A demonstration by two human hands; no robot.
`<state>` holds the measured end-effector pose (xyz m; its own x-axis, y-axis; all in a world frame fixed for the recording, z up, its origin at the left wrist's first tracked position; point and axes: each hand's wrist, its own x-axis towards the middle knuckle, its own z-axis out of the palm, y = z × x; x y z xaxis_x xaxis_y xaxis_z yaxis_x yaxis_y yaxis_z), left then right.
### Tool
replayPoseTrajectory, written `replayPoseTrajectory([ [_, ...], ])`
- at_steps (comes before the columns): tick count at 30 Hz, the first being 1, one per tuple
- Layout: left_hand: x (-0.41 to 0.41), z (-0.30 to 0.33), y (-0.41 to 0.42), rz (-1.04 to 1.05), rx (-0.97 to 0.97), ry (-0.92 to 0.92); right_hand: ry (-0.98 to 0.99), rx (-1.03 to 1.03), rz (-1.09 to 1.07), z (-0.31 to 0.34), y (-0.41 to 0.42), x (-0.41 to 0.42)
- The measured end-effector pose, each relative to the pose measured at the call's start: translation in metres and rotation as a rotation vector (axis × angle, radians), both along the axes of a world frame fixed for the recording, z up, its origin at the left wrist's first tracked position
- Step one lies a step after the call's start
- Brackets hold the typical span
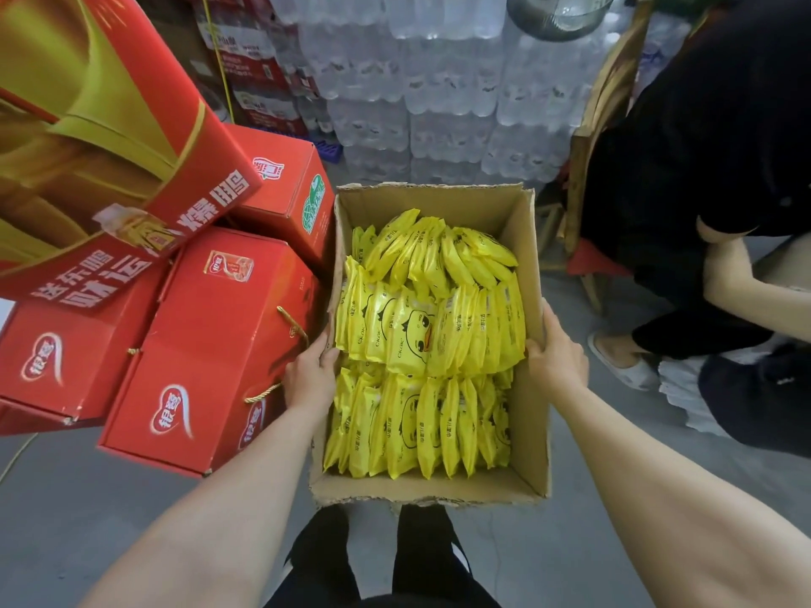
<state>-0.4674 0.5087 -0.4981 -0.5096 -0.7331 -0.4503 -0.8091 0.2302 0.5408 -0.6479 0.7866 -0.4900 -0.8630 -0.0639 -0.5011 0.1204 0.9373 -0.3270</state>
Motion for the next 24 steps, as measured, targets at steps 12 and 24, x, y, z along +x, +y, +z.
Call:
replayPoseTrajectory([
  [12,0.049,0.010,0.022,-0.087,0.035,-0.006,0.027,-0.004,-0.098,0.021,0.041,0.084],
  [24,0.106,0.014,0.011,-0.499,0.016,-0.036,0.032,-0.021,-0.473,0.038,0.078,0.268],
])
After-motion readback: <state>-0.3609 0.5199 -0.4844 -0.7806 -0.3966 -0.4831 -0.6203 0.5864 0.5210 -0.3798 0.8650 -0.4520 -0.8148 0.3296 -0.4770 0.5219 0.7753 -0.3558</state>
